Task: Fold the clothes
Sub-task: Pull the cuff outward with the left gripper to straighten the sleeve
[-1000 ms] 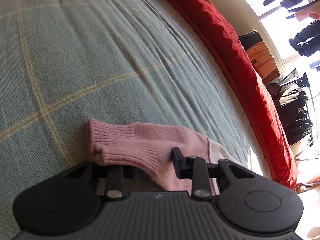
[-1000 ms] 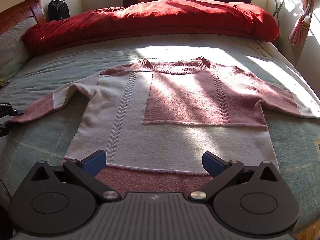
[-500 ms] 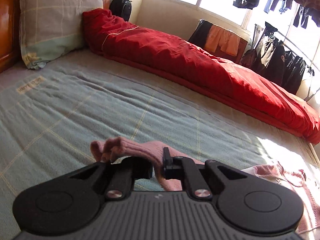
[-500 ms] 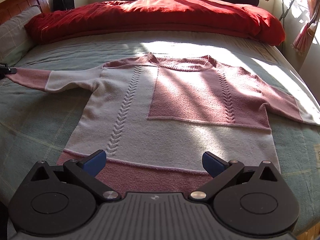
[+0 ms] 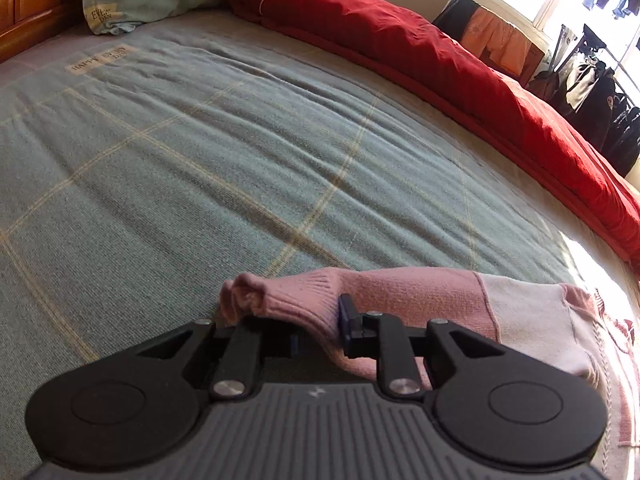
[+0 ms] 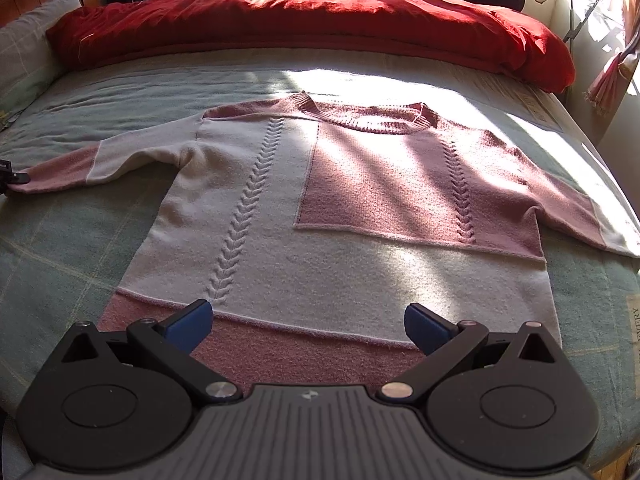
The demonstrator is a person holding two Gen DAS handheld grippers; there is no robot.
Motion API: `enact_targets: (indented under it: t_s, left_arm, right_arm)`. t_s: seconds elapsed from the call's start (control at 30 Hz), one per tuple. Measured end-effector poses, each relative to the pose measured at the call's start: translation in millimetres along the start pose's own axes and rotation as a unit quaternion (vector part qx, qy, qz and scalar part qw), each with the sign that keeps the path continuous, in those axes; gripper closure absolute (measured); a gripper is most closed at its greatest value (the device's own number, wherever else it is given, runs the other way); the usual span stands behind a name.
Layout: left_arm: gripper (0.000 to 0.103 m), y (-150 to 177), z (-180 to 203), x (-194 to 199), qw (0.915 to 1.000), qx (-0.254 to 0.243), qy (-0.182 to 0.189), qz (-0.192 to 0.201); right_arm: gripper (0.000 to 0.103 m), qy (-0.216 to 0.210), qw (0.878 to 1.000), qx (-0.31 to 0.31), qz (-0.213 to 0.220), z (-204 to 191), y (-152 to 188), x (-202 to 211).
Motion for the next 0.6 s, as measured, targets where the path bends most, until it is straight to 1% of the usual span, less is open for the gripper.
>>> enact_targets:
  t_s: [0.03,0.07,0.13,0.2,0.23,0.27,0.43,0.57,0.6]
  left_arm:
    - [0.077,-1.9,-4.3,2.4,0.9999,0.011,0.001,0.0]
    - [0.077,-4.1,-9.3,5.1,0.9997,0.025,0.004,0.002]
    - [0.074,-8.5,-20.0,10.5,0.9984,0.054,0.014,0.006]
    - [0.07,-13.0,-30.1,16.6,0.9969,0.076,-0.013,0.018]
    - [0.07,-15.2,-35.1,19.8,0.9956,0.086,-0.029,0.024]
    - [0.07,-17.9,-39.1,22.9,0.9947,0.09,-0.037,0.032]
    - [0.066,-26.5,-37.7,15.3,0.9963,0.076,-0.027,0.03]
    - [0.064,-22.2,-26.7,-7.3,0.9982,0.054,-0.024,-0.008]
    - [0.059,-19.6,-23.0,-8.6,0.9987,0.044,-0.023,-0.013]
  right_arm:
    - [0.0,-0.001,1.0,0.002,0.0,-1.5,-0.2,-0.4]
    - [0.0,-0.003,1.0,0.006,0.0,-3.2,-0.5,-0.6]
    - [0.0,-0.002,1.0,0.011,0.0,-6.4,-0.6,-2.4]
    - [0.0,-0.001,1.0,0.015,-0.001,-8.5,-0.6,-4.1]
    - [0.0,-0.001,1.0,0.016,-0.002,-9.4,-0.6,-4.5]
    - [0.0,-0.001,1.0,0.018,-0.002,-10.3,-0.5,-5.0]
    - [0.0,-0.003,1.0,0.018,-0.011,-15.1,-0.5,-12.7]
    - [0.0,-0.006,0.999,0.033,-0.013,-24.8,-0.7,-14.0]
    - [0.0,-0.006,0.999,0.039,-0.011,-27.1,-1.0,-13.2]
Point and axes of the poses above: each gripper's, at about its wrist camera, not at the fingertips, and x roughly against the way its jaws point, z to its right, y to its underside, the point moved 1 cm from there along -x, roughly the way its jaws point, and after that the axes turned 5 degrees about y, right-handed, at the moved point
